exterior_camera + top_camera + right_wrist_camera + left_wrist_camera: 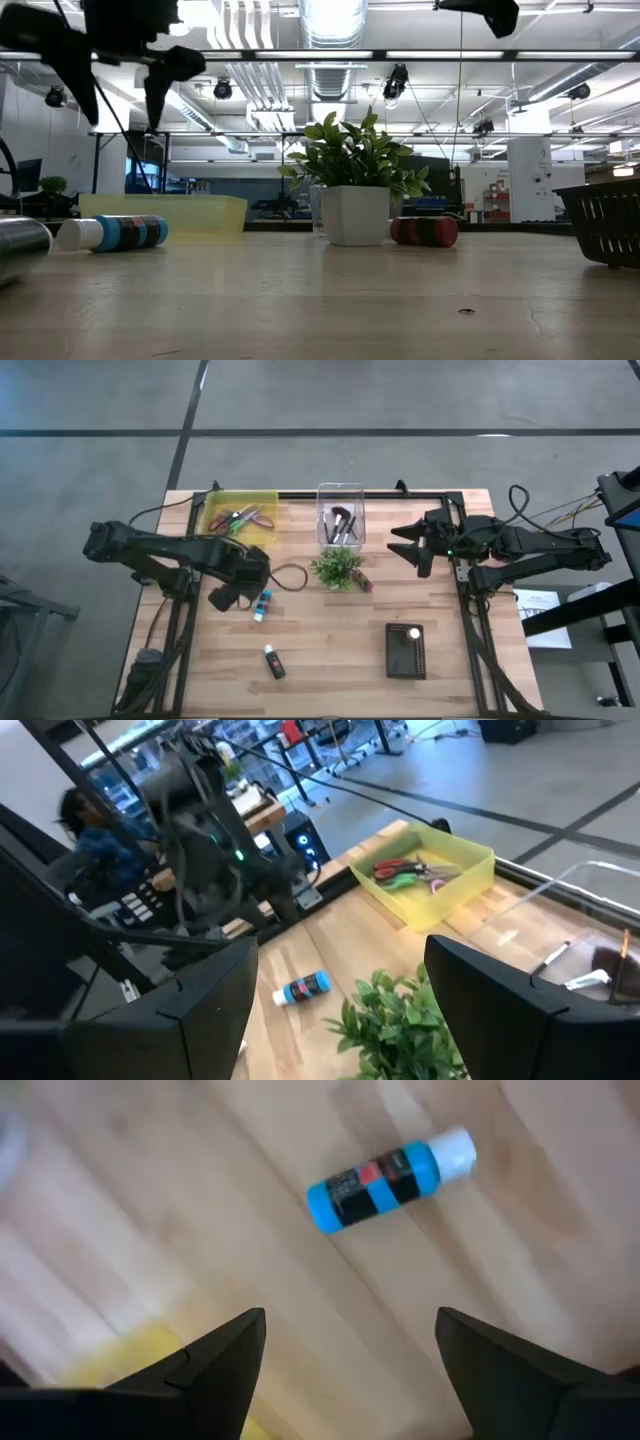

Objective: Pick & Place Paint Supplies
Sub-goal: Put the blue paint bottle into the black bin

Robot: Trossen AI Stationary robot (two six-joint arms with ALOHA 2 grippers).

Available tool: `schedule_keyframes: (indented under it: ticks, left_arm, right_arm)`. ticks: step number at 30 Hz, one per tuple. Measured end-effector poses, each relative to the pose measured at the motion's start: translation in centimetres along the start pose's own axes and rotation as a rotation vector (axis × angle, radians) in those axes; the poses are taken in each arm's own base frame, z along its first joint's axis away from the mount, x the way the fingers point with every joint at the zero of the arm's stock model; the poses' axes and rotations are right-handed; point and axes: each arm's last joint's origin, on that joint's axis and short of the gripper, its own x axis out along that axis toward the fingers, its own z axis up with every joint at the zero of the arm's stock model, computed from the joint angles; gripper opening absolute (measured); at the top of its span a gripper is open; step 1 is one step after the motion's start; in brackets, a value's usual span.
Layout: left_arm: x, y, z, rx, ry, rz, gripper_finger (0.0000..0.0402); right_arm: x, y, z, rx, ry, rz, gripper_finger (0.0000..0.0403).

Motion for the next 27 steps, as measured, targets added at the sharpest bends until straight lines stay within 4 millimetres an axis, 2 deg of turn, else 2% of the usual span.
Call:
schedule_keyframes:
  ticks: [2,5,13,21,27]
  left_arm:
    - [1.1,-0.1,0.2,0.16,-0.005,0.003,0.0301]
    - [3.2,0.2,0.4,0.156,-0.073,0.029,0.0301]
    - [8.1,-1.1,-0.8,0.318,-0.058,0.042,0.0301]
    - [10.0,-1.2,-0.6,0.387,-0.131,0.155,0.0301]
    - [11.0,-1.3,-0.2,0.43,-0.161,0.121,0.0301]
  right_arm:
    - [-0.1,0.2,0.3,0.009,-0.008,0.007,0.0285]
    - [-0.3,0.4,0.7,0.016,-0.018,0.014,0.0285]
    - [-0.8,0.8,1.8,0.056,-0.067,0.017,0.0285]
    - [-1.3,1.3,3.0,0.067,-0.111,0.019,0.0285]
    - [-1.4,1.4,3.2,0.072,-0.121,0.018,0.0285]
